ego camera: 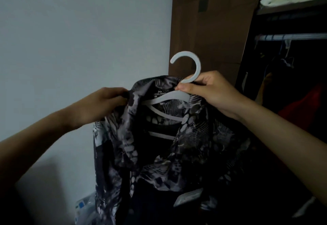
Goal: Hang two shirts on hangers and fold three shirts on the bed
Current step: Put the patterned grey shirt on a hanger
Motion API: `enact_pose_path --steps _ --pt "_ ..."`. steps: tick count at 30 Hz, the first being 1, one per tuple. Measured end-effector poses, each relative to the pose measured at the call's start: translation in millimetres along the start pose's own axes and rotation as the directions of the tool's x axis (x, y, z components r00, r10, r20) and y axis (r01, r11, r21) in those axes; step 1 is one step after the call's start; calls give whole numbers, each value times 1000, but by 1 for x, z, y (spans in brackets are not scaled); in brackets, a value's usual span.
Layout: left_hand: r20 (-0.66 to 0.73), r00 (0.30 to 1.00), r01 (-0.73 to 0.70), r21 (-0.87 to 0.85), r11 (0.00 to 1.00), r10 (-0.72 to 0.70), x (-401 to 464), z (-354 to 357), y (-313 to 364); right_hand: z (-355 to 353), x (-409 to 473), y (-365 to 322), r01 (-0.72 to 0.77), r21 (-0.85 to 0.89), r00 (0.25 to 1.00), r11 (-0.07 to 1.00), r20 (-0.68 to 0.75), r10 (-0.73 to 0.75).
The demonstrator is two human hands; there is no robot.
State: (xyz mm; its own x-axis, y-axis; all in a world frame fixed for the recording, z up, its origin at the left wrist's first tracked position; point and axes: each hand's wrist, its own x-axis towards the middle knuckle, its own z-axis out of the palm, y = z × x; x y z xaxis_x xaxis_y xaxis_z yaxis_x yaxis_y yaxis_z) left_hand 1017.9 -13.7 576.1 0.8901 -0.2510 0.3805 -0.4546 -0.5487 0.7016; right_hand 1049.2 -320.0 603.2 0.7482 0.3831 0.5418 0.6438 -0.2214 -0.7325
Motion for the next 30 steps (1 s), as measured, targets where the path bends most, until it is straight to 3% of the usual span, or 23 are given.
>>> enact_pose_path --steps 2,3,5,7,9,13,15,17,19,21,25,30 --pt "-91 995 -39 -121 992 28 2 -3 5 5 -2 4 -17 20 1000 1000 1 17" --pt "-147 985 -108 -85 991 95 1 -2 9 8 -3 5 -30 27 1000 999 4 30" --pt "-133 963 -215 155 964 236 -1 10 21 12 -5 6 -47 26 999 999 21 46" --pt "-13 940 -310 386 869 341 1 29 23 16 -5 4 -33 16 998 999 49 32" --pt "48 911 -386 452 804 410 5 47 17 19 -5 2 -9 -3 998 1000 66 10" --pt "34 924 -374 278 885 380 21 54 19 24 -2 -5 78 -171 986 982 161 -50" --pt "181 942 -325 275 905 283 33 49 24 24 1 -5 89 -231 980 969 194 -44" --pt "394 910 -277 348 896 128 41 38 26 21 -1 -1 61 -218 985 974 173 -23" --pt "462 885 -268 411 871 54 41 32 26 20 -7 6 36 -214 987 976 160 -1" --pt "412 899 -313 362 878 151 38 34 26 20 -14 11 18 -200 992 980 127 8" --pt "391 898 -229 29 973 200 28 57 35 20 -17 6 -20 -78 997 997 68 26" --pt "264 911 -346 68 936 317 30 74 28 14 -19 -6 -156 47 982 987 114 150"
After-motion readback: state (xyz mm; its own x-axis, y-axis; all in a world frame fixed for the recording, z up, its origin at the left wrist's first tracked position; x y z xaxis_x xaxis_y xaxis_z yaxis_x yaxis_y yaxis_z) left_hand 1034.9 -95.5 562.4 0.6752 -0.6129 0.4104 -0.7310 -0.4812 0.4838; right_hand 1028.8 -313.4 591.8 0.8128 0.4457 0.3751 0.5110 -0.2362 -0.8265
